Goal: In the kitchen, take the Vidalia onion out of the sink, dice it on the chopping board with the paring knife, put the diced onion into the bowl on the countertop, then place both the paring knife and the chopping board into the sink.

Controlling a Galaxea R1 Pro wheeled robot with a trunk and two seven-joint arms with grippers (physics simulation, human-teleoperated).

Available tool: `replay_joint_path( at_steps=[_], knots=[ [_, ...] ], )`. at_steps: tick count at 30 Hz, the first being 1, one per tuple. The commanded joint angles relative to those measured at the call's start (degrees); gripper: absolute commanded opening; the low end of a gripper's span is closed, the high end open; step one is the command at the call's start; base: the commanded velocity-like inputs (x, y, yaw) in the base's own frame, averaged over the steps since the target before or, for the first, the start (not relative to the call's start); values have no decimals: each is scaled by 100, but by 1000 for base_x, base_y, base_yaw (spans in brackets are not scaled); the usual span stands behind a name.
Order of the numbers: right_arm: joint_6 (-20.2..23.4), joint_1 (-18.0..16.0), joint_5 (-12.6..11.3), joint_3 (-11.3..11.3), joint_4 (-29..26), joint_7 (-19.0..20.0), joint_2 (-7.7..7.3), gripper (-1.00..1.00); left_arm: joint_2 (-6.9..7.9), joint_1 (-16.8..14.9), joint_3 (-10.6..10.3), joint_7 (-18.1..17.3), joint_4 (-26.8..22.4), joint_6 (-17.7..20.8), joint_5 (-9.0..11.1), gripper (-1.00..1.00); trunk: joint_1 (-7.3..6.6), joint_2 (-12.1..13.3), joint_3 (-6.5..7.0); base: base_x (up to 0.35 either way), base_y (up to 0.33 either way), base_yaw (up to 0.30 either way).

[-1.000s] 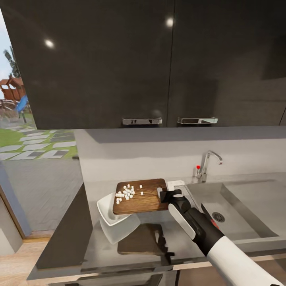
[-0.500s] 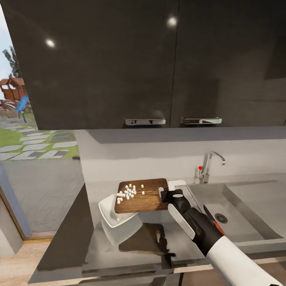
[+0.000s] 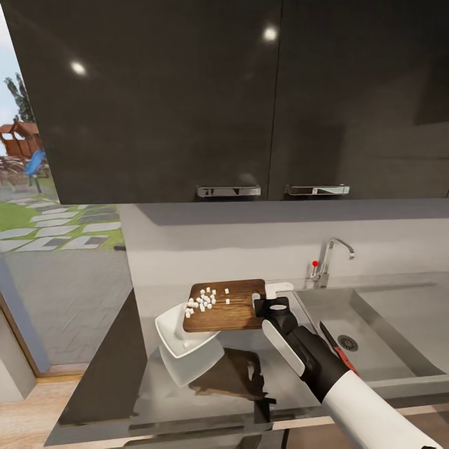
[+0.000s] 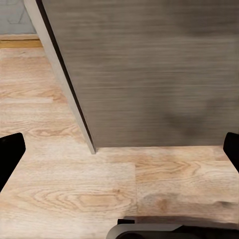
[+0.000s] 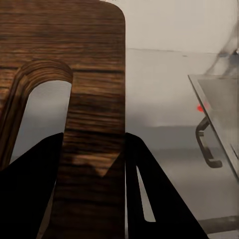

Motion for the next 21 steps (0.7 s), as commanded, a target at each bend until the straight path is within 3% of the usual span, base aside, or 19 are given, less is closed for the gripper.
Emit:
replay_joint_path(
  at_steps=[1, 9, 21],
  knots=[
    [7, -5, -48, 23, -5, -53, -6, -100, 8, 3, -44, 28, -7, -8, 48, 100, 2, -4, -1, 0, 0, 0],
    [2, -5, -40, 48, -3, -48, -2, -100, 8, 3, -40, 28, -7, -8, 48, 100, 2, -4, -1, 0, 0, 0],
    [-22, -5, 212, 66, -4, -25, 4, -100, 8, 3, -43, 28, -7, -8, 48, 100, 2, -4, -1, 0, 0, 0]
  ],
)
